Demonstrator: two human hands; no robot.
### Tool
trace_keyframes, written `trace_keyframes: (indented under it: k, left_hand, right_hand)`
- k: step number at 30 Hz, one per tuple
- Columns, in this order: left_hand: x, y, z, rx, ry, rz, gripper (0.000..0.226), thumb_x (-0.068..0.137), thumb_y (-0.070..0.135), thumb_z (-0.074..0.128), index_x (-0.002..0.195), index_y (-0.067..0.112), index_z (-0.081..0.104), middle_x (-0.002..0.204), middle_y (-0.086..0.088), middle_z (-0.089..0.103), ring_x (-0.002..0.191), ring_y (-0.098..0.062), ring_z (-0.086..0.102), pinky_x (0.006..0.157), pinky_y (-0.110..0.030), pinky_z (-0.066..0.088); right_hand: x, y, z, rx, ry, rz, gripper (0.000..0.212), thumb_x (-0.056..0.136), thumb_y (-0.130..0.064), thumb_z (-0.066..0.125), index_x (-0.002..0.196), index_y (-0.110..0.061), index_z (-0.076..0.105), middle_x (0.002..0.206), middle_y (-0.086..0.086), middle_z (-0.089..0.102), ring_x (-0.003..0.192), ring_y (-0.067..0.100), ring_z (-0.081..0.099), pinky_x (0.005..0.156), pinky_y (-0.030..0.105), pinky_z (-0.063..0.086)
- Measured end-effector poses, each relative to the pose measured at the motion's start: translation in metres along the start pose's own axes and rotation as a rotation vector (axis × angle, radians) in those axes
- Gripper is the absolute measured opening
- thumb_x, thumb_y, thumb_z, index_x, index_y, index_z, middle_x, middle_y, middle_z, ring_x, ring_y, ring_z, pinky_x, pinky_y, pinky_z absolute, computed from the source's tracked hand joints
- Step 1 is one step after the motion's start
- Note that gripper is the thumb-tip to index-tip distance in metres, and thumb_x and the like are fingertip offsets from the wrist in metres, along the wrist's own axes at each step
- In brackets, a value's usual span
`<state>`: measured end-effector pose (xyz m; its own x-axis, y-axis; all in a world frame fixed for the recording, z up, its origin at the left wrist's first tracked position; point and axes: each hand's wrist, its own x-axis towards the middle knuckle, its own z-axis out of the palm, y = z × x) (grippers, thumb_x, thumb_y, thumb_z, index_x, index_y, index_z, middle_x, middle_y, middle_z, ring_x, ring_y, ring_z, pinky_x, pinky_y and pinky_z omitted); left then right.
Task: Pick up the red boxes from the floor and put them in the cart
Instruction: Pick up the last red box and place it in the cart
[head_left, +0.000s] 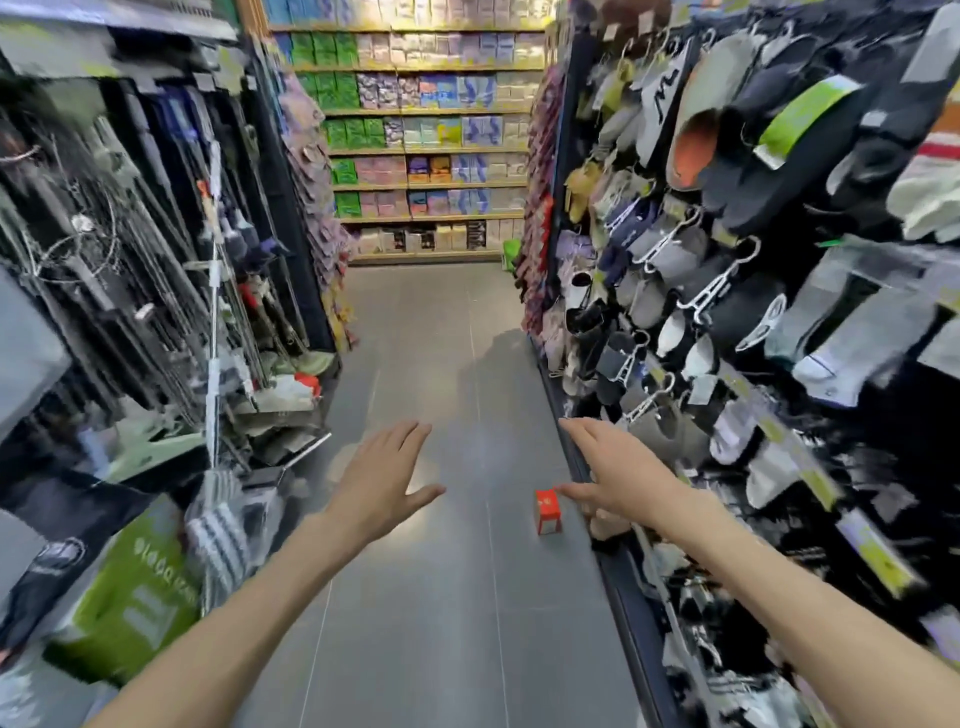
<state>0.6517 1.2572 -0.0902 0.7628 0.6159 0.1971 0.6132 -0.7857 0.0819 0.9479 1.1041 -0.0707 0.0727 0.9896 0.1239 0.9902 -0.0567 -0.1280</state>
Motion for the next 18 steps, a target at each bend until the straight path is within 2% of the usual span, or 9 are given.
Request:
trace_keyframes:
  k: [4,10,12,15,18]
  left_hand:
    - [0.087,-0.033,0.019,-0.005,-0.02,-0.007,0.084,0.087,0.068,0.043,0.147,0.011,0.035,0.146,-0.009,0.044,0.131,-0.029,0.042,0.11,-0.042,0.035]
    - [0.219,-0.088,0.07,-0.047,-0.043,-0.006,0.083,0.085,0.07,0.037,0.144,0.011,0.04,0.141,-0.008,0.047,0.129,-0.028,0.045,0.105,-0.044,0.04]
    - [0.264,-0.109,0.096,-0.067,-0.036,-0.001,0.081,0.087,0.069,0.039,0.144,0.012,0.039,0.143,-0.007,0.046,0.131,-0.027,0.042,0.107,-0.042,0.039]
    - [0.335,-0.142,0.146,-0.094,-0.045,0.008,0.076,0.089,0.061,0.054,0.144,0.01,0.04,0.144,-0.009,0.045,0.131,-0.029,0.043,0.108,-0.041,0.036]
    - [0.409,-0.173,0.203,-0.13,-0.107,0.014,0.072,0.088,0.057,0.058,0.138,0.007,0.044,0.137,-0.012,0.05,0.124,-0.034,0.048,0.105,-0.044,0.04]
  right_hand:
    - [0.09,0.042,0.009,0.016,-0.025,-0.019,0.091,0.083,-0.058,0.066,0.152,-0.011,0.029,0.149,0.007,0.042,0.136,0.024,0.04,0.112,0.033,0.032]
    - [0.217,0.111,0.047,0.004,-0.059,-0.008,0.091,0.084,-0.06,0.065,0.152,-0.012,0.029,0.149,0.008,0.043,0.136,0.025,0.039,0.112,0.034,0.033]
    - [0.261,0.136,0.067,0.005,-0.065,0.009,0.091,0.083,-0.062,0.064,0.151,-0.013,0.03,0.149,0.007,0.043,0.136,0.024,0.04,0.112,0.035,0.035]
    - [0.328,0.175,0.106,-0.011,-0.092,0.048,0.089,0.083,-0.061,0.065,0.15,-0.011,0.033,0.147,0.009,0.044,0.136,0.026,0.04,0.112,0.036,0.035]
    - [0.393,0.214,0.152,-0.001,-0.132,0.128,0.086,0.081,-0.06,0.067,0.146,-0.01,0.039,0.136,0.01,0.052,0.127,0.028,0.047,0.106,0.037,0.039]
